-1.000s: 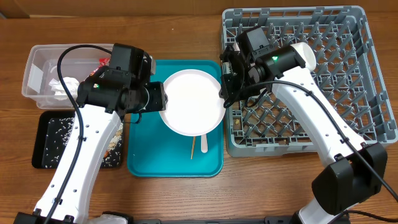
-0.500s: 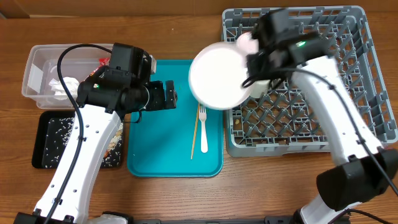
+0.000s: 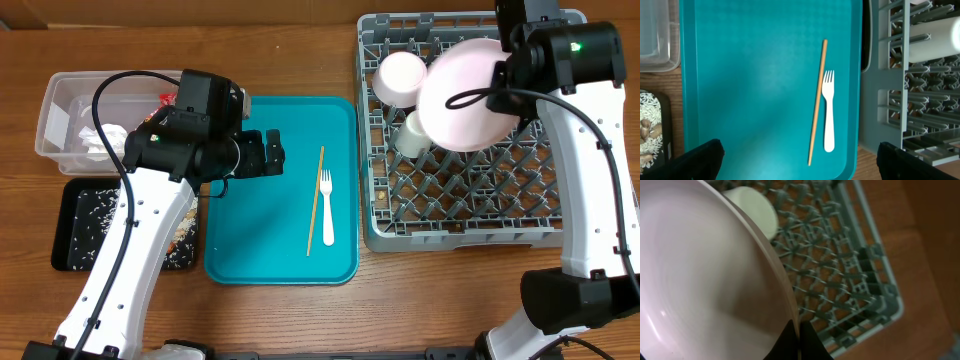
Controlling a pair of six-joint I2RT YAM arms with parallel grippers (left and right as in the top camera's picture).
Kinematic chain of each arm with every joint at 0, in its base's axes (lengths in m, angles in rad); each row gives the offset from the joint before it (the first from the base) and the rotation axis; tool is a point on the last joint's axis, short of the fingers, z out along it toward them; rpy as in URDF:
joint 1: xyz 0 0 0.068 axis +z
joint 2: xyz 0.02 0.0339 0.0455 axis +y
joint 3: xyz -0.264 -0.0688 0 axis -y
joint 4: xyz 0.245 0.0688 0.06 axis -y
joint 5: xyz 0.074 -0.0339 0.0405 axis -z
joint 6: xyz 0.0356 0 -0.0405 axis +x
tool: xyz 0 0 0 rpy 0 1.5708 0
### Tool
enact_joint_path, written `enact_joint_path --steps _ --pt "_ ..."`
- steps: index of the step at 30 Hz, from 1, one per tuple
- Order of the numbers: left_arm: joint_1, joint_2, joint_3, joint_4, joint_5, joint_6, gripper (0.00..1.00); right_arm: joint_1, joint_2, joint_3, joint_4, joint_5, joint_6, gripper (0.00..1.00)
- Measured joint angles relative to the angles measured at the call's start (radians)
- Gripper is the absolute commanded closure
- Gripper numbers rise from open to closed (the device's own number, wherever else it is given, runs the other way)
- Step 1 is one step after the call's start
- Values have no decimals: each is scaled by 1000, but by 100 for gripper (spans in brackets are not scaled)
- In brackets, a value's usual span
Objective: Sort waste into correct bins and load items into the dishwasher
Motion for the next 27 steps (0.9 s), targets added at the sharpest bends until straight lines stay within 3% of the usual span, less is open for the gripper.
enact_joint_path --steps 6,13,21,27 --pt "0 0 0 0 0 0 0 0 0 -14 -39 240 140 96" --pt "0 0 0 0 0 0 0 0 0 -117 60 376 197 96" --pt "0 0 0 0 0 0 0 9 0 -289 81 560 359 96" --pt "0 0 0 0 0 0 0 96 0 -396 145 610 413 96"
